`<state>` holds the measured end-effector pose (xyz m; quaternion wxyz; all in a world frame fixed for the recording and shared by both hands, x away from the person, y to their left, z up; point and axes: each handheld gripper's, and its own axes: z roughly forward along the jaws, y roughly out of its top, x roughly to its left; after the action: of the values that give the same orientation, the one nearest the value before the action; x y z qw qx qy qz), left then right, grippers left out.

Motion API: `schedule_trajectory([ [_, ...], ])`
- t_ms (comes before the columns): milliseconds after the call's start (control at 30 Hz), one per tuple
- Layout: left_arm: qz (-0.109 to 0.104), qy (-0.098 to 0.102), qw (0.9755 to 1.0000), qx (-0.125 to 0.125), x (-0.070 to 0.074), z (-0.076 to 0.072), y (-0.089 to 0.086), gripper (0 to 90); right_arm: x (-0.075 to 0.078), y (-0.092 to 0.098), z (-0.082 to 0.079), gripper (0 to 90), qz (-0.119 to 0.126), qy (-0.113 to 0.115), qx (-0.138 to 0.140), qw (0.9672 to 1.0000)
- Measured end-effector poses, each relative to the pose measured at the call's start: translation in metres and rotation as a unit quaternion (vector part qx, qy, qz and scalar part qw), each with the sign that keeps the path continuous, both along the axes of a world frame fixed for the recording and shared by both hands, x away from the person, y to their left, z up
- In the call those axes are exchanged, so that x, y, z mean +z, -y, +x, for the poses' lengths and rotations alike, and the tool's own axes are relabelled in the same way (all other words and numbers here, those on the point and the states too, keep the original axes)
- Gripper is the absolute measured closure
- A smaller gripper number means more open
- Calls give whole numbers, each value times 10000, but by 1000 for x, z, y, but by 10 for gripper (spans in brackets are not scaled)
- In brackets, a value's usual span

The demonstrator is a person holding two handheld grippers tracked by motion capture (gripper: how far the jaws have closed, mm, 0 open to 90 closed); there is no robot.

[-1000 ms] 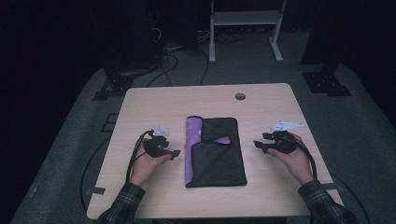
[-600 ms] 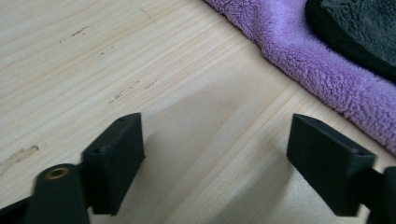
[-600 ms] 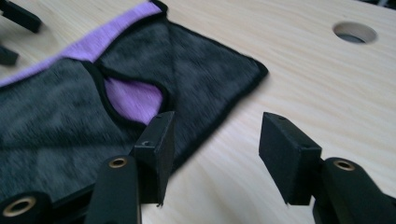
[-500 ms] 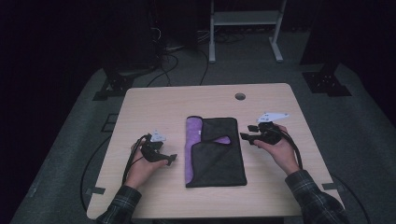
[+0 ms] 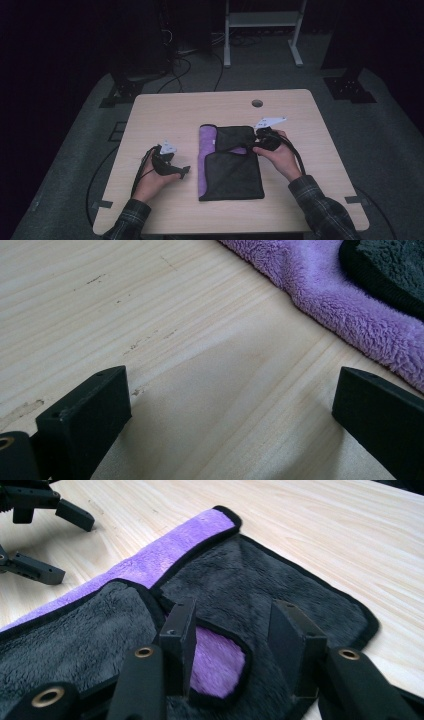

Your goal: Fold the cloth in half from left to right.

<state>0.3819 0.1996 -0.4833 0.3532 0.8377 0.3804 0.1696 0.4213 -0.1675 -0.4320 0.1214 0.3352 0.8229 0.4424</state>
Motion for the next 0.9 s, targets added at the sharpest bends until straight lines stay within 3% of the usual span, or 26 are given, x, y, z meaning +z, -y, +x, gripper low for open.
schedule_trajectory([
  [267,-2,-1,10000,1,0,0,0,11,1,-26,7,554,128,-33,119,9998],
  [567,18,-6,10000,-12,0,0,0,12,-7,-61,12,540,-8,-49,327,9995],
  [800,24,1,10000,-16,0,0,0,12,-18,-81,19,475,-39,-60,234,9997],
  [900,-8,0,10000,6,0,0,0,12,-24,-88,20,446,-182,-63,212,9996],
])
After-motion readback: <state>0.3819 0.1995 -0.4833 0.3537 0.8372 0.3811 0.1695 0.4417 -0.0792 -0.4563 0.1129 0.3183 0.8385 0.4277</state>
